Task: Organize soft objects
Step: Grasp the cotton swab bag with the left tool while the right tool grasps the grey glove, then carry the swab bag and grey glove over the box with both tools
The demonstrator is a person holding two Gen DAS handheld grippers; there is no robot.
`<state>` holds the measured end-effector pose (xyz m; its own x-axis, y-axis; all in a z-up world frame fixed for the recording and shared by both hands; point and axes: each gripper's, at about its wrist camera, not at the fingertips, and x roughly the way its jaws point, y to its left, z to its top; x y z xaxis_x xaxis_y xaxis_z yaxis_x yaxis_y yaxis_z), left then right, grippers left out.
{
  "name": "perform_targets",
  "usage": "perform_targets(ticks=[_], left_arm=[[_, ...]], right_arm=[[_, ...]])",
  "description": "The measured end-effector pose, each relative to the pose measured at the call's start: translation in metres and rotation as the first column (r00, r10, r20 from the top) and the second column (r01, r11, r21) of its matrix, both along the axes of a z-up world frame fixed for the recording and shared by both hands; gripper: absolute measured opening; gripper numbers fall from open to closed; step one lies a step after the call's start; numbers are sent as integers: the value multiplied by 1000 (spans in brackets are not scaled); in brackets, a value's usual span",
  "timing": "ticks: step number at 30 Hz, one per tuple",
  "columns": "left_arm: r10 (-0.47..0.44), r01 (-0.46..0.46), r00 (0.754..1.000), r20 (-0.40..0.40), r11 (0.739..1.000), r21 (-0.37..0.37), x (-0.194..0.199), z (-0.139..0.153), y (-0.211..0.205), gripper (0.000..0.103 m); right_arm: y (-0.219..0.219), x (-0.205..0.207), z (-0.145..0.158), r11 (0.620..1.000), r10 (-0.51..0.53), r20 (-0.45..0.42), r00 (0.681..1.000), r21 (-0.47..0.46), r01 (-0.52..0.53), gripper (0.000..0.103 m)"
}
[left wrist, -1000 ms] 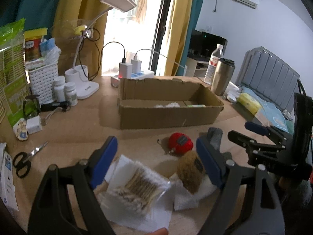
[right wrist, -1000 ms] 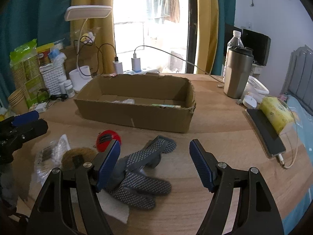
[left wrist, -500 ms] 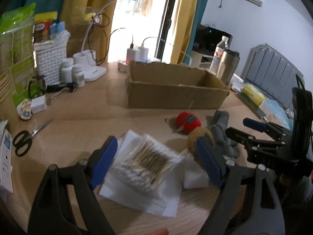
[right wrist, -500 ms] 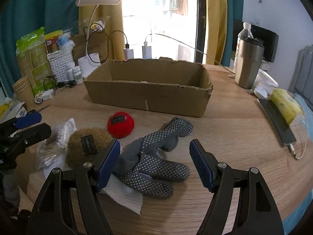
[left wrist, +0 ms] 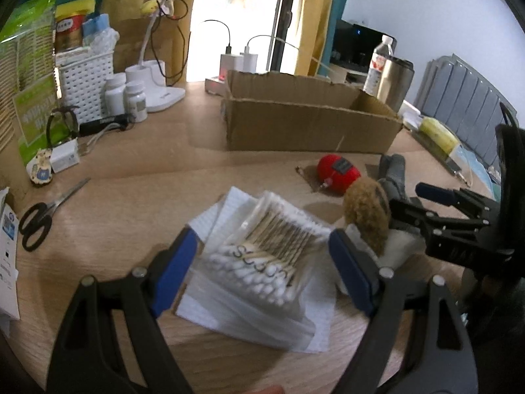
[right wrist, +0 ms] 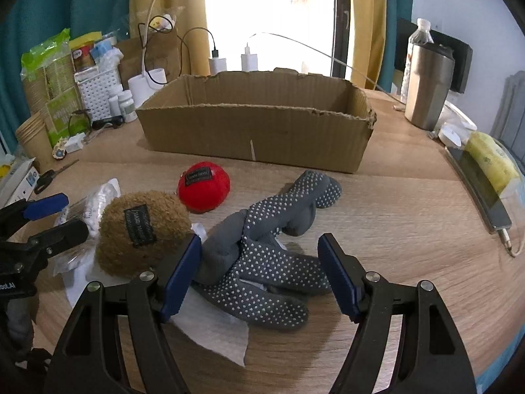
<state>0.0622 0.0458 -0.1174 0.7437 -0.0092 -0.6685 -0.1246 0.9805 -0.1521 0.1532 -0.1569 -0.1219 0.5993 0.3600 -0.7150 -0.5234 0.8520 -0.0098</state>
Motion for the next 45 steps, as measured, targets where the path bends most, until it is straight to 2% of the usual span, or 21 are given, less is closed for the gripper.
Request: perform_targets(ticks=[4,7,9,13,14,18,20,26,31,45], left_arm=[[-5,5,1000,1,1000,9,1,1,-2,84],[-12,12,1000,2,1000,18,1,0,-4,83],[-21,21,1000,-4,1000,19,1,0,-5,83],[-29,30,1000,-8,999,26,0,-2,-7,81],[-28,28,1000,-11,999,24,0,-3,-7,77],[-32,32,999,-15,999,26,-1,-4,-7,70],[-39,39,999,-16,999,37,0,-4,-8,66],[-34,34,999,-9,998,44,-2,-1,-8,51],[-38,38,999,7,999,37,-4,4,-8,46],[-32,30,997,64,999,37,-4,33,-12,45]], right_arm=[[-1,2,-1,1000,3,-8,1000,3,-3,76],[0,2,-4,1000,13,-22,1000,3,-13,70],[2,3,-7,1000,27,-41,999,4,-27,61],[4,0,-7,999,46,-41,998,7,-46,49],[4,-1,-7,999,47,-38,998,8,-47,46],[2,-4,-4,999,48,-24,999,17,-48,29],[0,-5,-2,999,46,-17,999,23,-45,26],[-5,-7,6,998,42,-1,999,45,-42,24],[-10,-10,18,997,35,32,999,72,-37,24],[-24,-14,40,993,17,83,996,116,-26,24]])
